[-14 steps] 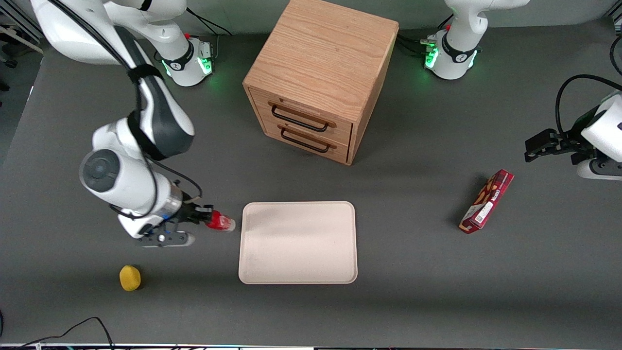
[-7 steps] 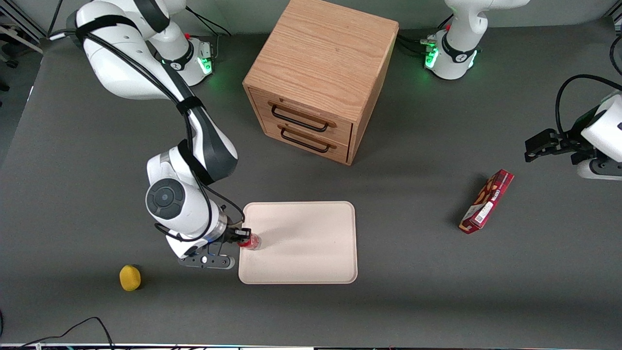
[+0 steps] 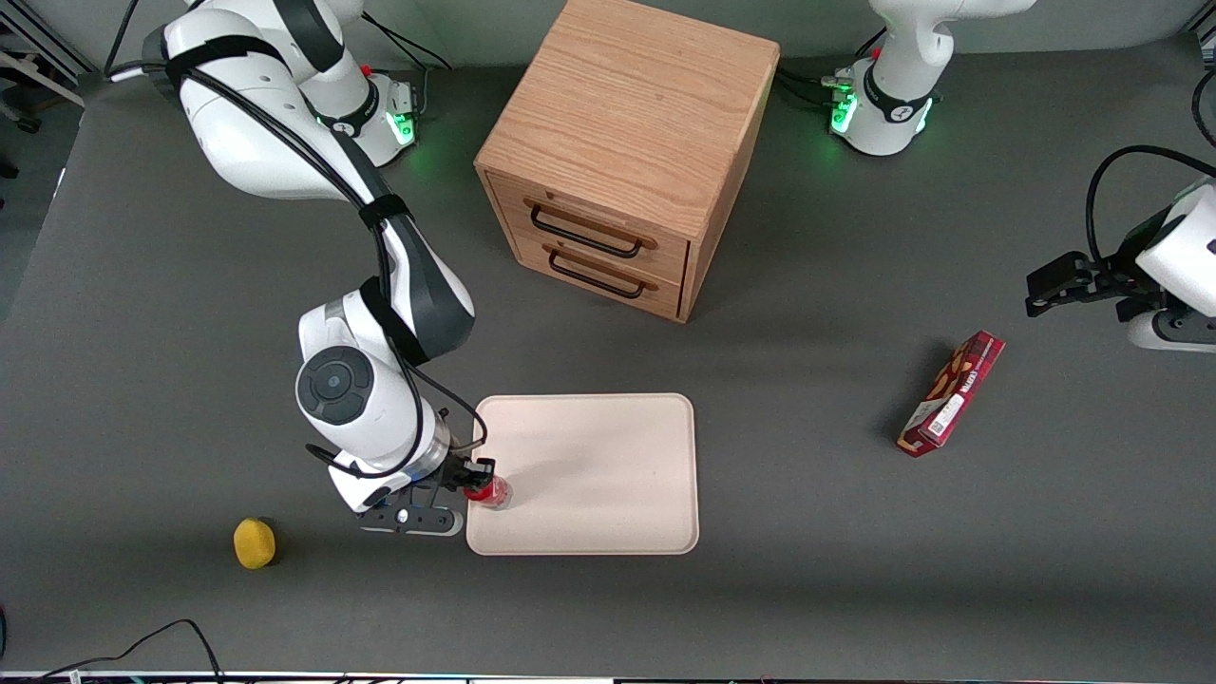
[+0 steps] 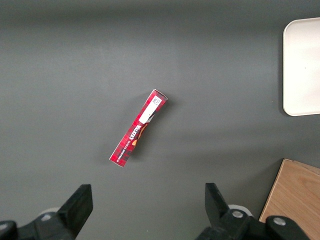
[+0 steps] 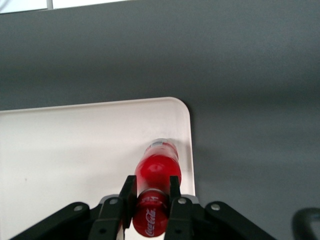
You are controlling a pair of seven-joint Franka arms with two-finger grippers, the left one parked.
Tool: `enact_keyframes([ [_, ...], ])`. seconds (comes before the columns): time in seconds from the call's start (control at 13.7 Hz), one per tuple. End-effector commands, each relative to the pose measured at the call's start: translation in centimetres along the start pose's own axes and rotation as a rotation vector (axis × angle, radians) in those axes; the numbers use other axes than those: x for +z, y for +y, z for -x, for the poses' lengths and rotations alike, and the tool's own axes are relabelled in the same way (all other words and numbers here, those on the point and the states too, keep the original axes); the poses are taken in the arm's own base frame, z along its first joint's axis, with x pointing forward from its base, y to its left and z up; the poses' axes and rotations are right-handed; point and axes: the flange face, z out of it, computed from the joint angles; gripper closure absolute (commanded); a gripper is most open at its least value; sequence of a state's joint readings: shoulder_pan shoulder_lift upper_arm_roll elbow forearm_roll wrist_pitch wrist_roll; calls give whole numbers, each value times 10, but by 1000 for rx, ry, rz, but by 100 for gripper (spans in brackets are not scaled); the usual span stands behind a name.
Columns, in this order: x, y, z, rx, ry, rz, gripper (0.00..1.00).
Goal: Place coke bottle on tray
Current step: 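Lower the bottle onto the tray and open the right gripper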
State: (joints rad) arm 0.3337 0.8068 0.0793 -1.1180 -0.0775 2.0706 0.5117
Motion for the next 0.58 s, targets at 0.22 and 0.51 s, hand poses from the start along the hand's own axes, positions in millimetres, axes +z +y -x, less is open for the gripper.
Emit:
enact_keyframes([
  [0.22, 18, -9, -5, 22, 49, -4, 100],
  [0.51, 7, -8, -8, 8, 66, -8, 0],
])
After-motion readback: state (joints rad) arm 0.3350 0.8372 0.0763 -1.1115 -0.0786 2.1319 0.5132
